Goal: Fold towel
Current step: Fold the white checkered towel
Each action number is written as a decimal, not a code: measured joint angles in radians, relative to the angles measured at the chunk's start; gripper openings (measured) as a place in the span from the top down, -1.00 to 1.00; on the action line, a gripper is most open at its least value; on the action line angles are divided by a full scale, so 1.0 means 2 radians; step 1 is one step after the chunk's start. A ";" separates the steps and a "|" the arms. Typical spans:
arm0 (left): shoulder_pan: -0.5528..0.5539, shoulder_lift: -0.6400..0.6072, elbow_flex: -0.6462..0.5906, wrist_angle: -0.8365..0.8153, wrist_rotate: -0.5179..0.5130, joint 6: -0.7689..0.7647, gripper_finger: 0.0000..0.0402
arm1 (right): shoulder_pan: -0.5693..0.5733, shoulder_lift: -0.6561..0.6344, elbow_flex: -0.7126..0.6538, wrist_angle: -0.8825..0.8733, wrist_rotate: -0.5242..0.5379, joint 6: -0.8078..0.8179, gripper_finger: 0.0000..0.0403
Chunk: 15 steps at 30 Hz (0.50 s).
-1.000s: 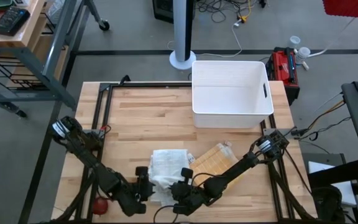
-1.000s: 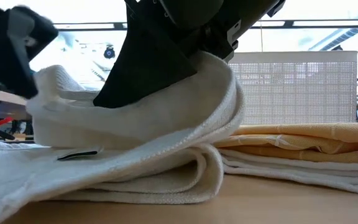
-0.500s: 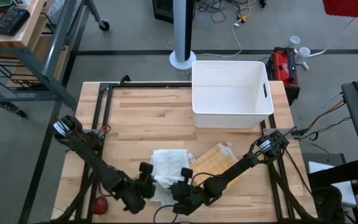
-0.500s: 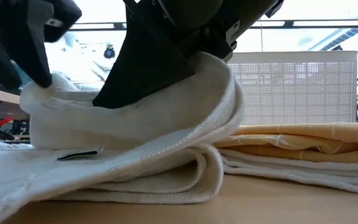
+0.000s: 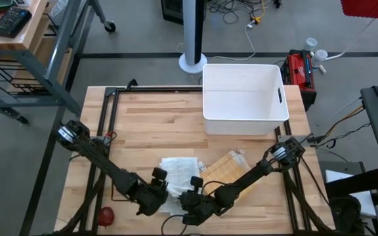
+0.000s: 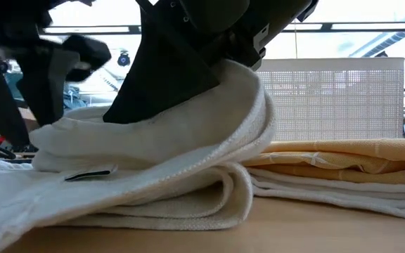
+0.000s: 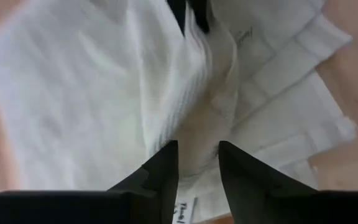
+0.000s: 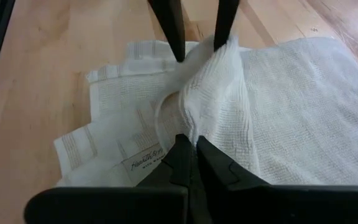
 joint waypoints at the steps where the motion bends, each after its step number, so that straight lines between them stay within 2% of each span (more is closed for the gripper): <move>1: 0.004 0.000 -0.005 0.005 0.015 -0.001 0.46 | 0.000 0.000 0.000 0.000 0.000 0.000 0.99; 4: 0.013 0.000 -0.020 0.026 0.047 -0.010 0.46 | 0.000 0.000 0.000 0.000 0.000 0.000 0.99; 9: 0.014 0.000 -0.031 0.055 0.058 -0.018 0.52 | 0.000 0.000 0.000 0.000 0.000 0.000 0.99; 15: 0.018 0.000 -0.029 0.076 0.119 -0.069 0.64 | -0.001 0.000 0.000 0.000 0.000 0.000 0.99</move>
